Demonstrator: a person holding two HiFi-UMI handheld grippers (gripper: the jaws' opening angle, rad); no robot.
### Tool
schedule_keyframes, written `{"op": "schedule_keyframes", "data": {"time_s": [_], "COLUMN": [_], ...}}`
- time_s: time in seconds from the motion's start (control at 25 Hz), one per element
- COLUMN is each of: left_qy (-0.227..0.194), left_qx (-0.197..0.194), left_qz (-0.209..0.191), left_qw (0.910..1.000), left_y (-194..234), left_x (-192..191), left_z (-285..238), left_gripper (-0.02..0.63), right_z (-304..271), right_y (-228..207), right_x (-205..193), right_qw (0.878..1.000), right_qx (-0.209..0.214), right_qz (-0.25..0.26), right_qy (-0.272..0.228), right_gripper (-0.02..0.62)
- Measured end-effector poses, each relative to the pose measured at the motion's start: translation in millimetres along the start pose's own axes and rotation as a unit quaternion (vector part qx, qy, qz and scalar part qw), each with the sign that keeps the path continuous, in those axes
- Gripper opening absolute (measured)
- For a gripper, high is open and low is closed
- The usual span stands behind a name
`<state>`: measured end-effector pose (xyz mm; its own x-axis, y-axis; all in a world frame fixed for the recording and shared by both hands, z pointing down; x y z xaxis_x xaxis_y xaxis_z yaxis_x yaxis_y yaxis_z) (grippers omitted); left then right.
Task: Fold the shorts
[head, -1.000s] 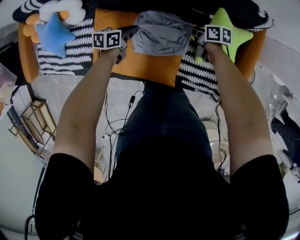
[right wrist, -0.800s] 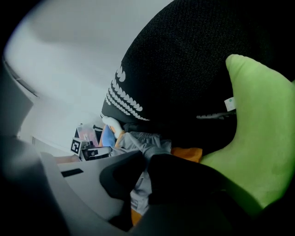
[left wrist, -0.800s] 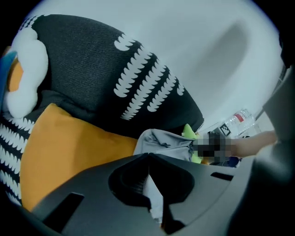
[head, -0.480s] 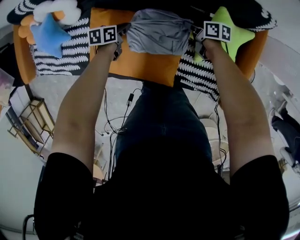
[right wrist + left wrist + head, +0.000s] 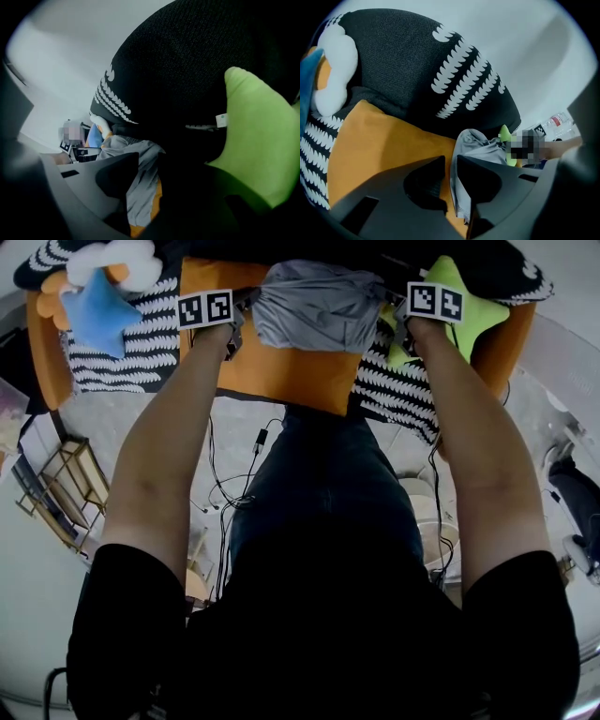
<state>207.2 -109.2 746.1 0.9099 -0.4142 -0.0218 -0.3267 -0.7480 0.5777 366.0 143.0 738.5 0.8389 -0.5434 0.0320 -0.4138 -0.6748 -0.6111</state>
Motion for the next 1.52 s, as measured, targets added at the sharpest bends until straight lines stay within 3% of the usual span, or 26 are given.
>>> {"op": "schedule_keyframes", "data": {"time_s": [0.32, 0.68, 1.0, 1.16, 1.28, 1.52], "left_qy": [-0.025, -0.067, -0.126, -0.165, -0.184, -0.204], "left_qx": [0.021, 0.024, 0.027, 0.037, 0.053, 0.039], "left_qz": [-0.001, -0.071, -0.138, -0.171, -0.185, -0.221], "left_qw": [0.9995, 0.9949, 0.982, 0.9705, 0.9639, 0.9528], "left_y": [-7.0, -68.7, -126.8, -158.3, -177.6, -218.0], "left_x": [-0.8, -14.0, -42.9, -50.9, -76.5, -109.9], "left_z": [51.1, 147.8, 244.3, 291.7, 331.8, 379.4], "left_gripper": [0.117, 0.117, 0.107, 0.098, 0.092, 0.08], "right_z": [56.0, 146.8, 221.5, 267.8, 301.2, 349.1], "right_y": [18.0, 85.7, 151.0, 192.0, 229.3, 296.4], "right_x": [-16.2, -56.7, -93.2, -94.5, -117.0, -146.7], "right_qw": [0.999, 0.995, 0.986, 0.974, 0.967, 0.953], "right_qx": [-0.026, -0.038, -0.087, -0.104, -0.113, -0.124], "right_qz": [0.028, 0.072, 0.104, 0.138, 0.15, 0.191], "right_qy": [-0.014, -0.063, -0.1, -0.144, -0.171, -0.2], "right_gripper": [0.146, 0.144, 0.138, 0.129, 0.127, 0.112]}}
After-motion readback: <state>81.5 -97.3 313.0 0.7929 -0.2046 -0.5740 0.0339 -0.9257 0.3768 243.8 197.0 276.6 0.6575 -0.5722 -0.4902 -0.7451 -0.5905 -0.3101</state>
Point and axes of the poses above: the fingertips, and each gripper's own axes: z backward along the fingers, y to its left, x out of its top, the point moved 1 cm from there along z, backward along the fingers, and after that the axes turned 13 degrees about y, right-handed, at the moved point
